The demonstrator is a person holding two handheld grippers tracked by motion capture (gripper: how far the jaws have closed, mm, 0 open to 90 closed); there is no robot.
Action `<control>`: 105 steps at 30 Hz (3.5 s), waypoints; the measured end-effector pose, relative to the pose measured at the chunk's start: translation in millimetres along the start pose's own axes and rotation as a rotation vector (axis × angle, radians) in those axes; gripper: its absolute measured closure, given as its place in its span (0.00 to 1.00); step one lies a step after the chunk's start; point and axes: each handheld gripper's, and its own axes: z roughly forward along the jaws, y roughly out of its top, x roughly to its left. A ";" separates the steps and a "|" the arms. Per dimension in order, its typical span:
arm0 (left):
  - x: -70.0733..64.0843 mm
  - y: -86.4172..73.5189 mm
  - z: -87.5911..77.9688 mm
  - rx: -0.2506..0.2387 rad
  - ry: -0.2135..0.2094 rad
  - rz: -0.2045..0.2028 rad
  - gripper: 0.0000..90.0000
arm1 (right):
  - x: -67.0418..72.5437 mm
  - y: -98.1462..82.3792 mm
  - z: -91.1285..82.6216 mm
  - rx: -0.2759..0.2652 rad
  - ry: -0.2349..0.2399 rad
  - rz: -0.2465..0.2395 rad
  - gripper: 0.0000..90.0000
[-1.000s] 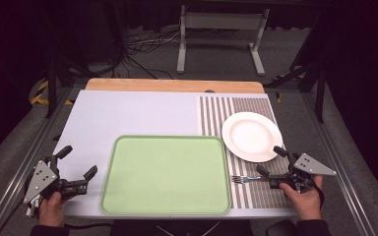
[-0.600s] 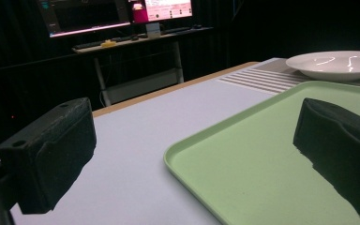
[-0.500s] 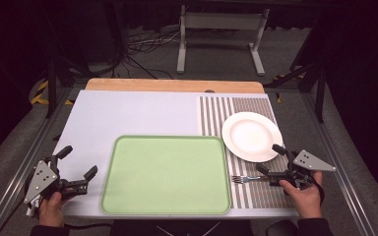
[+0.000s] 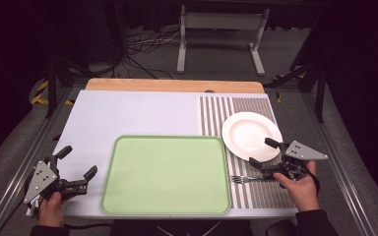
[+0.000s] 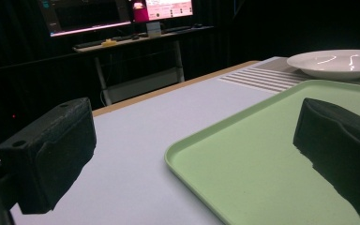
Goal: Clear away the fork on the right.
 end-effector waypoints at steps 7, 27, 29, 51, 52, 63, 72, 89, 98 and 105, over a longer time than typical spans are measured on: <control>0.1 -0.1 0.2 0.000 0.000 -0.001 0.00 | -1.7 9.6 6.1 0.031 0.020 0.002 0.01; 0.2 0.2 -0.3 0.002 -0.002 0.005 0.00 | -0.4 57.2 11.4 0.465 0.128 -0.307 0.08; -0.1 0.1 0.0 0.002 -0.002 0.002 0.00 | 0.0 58.4 11.8 0.488 0.133 -0.316 0.08; 0.1 -0.1 0.1 0.004 -0.002 0.002 0.00 | 4.0 59.5 21.7 0.827 0.233 -0.470 0.10; 0.1 -0.1 0.1 0.004 -0.002 0.002 0.00 | 4.0 58.9 22.2 0.836 0.238 -0.474 0.10; -0.1 -0.4 0.7 0.007 -0.003 0.000 0.00 | 3.3 54.3 25.9 0.910 0.268 -0.501 0.10; 0.2 -0.5 1.0 0.009 -0.004 0.002 0.00 | 1.7 50.4 26.6 0.969 0.279 -0.515 0.11; 0.2 -0.5 0.7 0.007 -0.002 0.002 0.00 | 5.2 33.0 36.3 1.090 0.347 -0.540 0.27; 0.1 -0.5 0.6 0.005 0.000 0.001 0.00 | 2.9 25.4 38.8 1.134 0.377 -0.561 0.43; 0.7 -0.4 0.4 0.005 -0.001 0.004 0.00 | 1.4 20.6 42.7 1.199 0.393 -0.593 0.61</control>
